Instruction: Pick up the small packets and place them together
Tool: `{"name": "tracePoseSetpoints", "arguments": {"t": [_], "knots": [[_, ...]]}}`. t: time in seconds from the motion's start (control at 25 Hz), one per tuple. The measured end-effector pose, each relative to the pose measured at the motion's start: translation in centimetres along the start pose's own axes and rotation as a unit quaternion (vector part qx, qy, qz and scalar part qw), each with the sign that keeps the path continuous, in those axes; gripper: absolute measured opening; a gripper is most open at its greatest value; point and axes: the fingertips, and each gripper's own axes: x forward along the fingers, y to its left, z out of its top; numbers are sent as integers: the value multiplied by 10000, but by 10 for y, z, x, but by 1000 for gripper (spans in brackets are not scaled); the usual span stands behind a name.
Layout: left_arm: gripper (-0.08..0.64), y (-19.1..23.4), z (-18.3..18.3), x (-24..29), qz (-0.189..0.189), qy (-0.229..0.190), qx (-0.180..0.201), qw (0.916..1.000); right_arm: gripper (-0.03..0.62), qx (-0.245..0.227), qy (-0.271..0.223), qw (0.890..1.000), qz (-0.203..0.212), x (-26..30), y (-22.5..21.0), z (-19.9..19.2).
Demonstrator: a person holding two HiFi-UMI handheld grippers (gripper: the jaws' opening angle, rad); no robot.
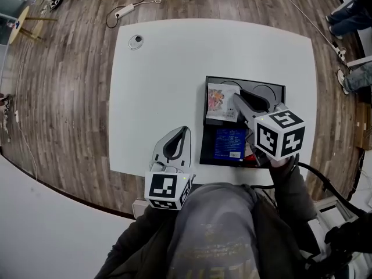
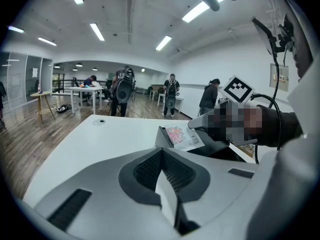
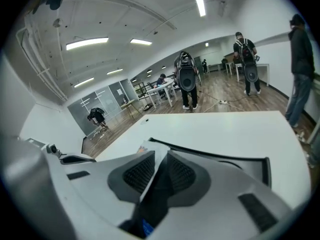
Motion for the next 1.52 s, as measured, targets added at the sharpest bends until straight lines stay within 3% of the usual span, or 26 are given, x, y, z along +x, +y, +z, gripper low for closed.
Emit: {"name": "tracePoseSetpoints", "arguments": {"t": [0.56,0.84,1.2,1.52], "knots": [[2,-9,11,-13,-204,-225,124,9995,61,-161,-431,9980,-437,-34,4,13],[2,-36,6,-27,-548,-294,336,9975,61,-83,-535,9964,-660,-73,13,-23],[2,-57,-11,-38,-788,-103,544,9954,61,466,298,9971,-523,-64,14,-115],[2,-50,-21,-32,-754,84,522,9958,78,688,768,9939,-384,-42,7,-135]]}}
